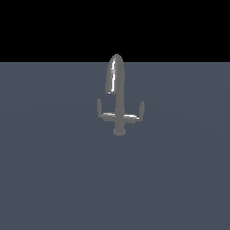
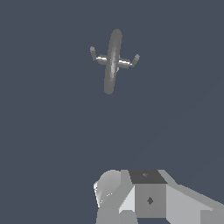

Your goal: Turn on the faucet by rotating a designated handle.

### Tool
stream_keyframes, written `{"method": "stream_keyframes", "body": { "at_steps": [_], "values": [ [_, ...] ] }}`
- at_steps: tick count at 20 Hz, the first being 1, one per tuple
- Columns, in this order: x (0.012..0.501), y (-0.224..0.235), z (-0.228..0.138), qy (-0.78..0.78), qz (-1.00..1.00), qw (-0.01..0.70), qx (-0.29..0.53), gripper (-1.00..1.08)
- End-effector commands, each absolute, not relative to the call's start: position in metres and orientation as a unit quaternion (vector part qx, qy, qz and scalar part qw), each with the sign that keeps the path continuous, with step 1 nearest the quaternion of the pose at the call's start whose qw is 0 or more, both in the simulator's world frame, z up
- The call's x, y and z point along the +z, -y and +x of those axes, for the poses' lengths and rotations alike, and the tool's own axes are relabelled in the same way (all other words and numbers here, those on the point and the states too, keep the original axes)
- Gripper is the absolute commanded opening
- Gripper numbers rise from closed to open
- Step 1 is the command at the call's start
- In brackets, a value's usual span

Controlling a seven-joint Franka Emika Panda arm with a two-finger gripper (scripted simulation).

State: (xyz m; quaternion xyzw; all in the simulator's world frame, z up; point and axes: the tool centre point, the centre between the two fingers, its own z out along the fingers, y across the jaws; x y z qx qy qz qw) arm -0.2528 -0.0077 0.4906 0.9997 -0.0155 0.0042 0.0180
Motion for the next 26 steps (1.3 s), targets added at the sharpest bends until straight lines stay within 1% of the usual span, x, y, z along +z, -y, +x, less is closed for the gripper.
{"method": "stream_keyframes", "body": {
  "at_steps": [1,7,13,18,26],
  "values": [
    [0.491,0.008,-0.253,0.016,1.000,0.018,0.004,-1.00],
    [0.489,0.011,-0.247,0.020,1.000,0.007,0.000,-1.00],
    [0.483,0.022,-0.230,0.035,0.999,-0.026,-0.010,-1.00],
    [0.474,0.036,-0.208,0.054,0.996,-0.069,-0.025,-1.00],
    [0.449,0.065,-0.164,0.093,0.981,-0.160,-0.055,-1.00]
  ]
}}
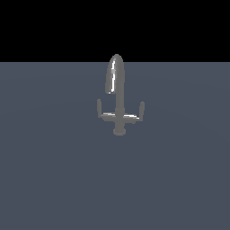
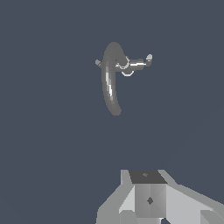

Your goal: Turn on the faucet by rotating a designated handle.

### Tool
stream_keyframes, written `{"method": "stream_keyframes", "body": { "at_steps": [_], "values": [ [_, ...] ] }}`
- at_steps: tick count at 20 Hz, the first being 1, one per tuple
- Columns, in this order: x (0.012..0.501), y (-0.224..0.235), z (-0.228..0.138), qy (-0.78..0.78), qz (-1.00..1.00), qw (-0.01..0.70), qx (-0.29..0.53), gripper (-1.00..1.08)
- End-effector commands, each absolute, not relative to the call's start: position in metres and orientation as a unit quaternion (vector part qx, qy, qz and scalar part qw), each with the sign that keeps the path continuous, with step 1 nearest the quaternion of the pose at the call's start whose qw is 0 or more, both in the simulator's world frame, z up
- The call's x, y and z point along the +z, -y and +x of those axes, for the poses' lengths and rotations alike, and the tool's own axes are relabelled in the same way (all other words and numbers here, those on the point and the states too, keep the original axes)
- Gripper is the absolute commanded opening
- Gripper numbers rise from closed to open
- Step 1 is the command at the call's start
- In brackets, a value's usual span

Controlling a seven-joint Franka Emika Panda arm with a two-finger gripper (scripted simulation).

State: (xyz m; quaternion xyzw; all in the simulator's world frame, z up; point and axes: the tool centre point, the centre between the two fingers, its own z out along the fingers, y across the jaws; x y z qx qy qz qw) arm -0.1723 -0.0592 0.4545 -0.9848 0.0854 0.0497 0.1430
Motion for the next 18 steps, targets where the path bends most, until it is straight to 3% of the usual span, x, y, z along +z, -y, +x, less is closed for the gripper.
{"method": "stream_keyframes", "body": {
  "at_steps": [1,18],
  "values": [
    [0.445,0.068,-0.159,-0.098,-0.979,0.172,0.059,-1.00],
    [0.372,0.115,-0.084,-0.168,-0.914,0.350,0.116,-1.00]
  ]
}}
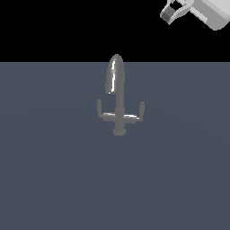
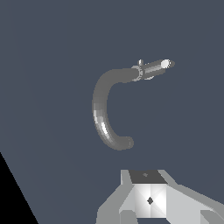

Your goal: Turn on the faucet by rotating a designated handle.

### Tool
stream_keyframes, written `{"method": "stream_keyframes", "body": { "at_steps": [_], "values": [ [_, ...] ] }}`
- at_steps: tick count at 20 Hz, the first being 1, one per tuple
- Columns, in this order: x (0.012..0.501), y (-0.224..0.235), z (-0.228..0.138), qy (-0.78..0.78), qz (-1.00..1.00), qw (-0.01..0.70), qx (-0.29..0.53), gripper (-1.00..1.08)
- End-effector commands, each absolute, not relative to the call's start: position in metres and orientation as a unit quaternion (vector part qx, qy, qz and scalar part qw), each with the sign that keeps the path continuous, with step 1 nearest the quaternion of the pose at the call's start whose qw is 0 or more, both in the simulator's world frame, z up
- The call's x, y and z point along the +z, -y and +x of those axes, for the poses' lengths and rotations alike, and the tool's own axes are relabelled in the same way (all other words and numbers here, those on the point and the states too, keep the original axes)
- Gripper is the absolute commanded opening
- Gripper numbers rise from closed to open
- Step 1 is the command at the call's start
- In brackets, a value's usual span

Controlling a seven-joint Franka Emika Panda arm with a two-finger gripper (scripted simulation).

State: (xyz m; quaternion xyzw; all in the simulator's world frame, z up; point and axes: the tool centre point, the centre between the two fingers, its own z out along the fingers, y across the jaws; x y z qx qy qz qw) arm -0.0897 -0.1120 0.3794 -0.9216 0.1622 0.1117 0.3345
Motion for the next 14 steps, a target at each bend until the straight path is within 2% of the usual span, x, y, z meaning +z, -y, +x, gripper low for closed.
{"method": "stream_keyframes", "body": {
  "at_steps": [1,14],
  "values": [
    [0.367,0.117,-0.080,-0.171,-0.910,0.360,0.119,-1.00],
    [0.297,0.136,-0.035,-0.216,-0.832,0.485,0.161,-1.00]
  ]
}}
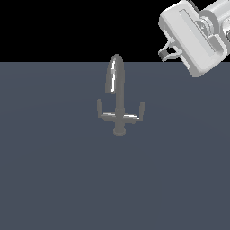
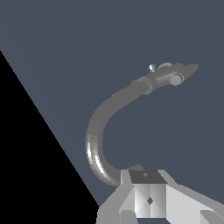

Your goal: Turn on the faucet by rotating a designated handle.

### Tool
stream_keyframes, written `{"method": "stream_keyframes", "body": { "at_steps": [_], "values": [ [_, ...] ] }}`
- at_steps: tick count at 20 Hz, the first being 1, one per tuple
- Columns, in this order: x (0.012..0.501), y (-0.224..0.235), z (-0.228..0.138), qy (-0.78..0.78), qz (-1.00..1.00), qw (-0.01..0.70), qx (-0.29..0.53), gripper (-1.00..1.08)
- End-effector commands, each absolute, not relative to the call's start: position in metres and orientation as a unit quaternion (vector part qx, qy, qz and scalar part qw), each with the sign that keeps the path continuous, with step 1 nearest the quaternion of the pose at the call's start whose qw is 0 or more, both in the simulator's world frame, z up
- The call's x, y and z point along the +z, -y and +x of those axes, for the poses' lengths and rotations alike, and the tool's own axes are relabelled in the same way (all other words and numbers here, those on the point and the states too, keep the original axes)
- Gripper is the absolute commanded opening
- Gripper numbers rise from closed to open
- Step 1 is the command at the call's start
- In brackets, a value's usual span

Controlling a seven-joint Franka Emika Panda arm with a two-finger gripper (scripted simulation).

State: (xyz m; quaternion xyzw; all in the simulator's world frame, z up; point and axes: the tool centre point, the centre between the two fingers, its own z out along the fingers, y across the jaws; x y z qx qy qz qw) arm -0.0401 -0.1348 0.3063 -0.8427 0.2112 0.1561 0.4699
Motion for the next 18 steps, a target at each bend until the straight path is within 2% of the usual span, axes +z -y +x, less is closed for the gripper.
{"method": "stream_keyframes", "body": {
  "at_steps": [1,18],
  "values": [
    [0.291,0.137,-0.032,-0.219,-0.825,0.495,0.164,-1.00],
    [0.180,0.129,0.019,-0.275,-0.670,0.653,0.221,-1.00]
  ]
}}
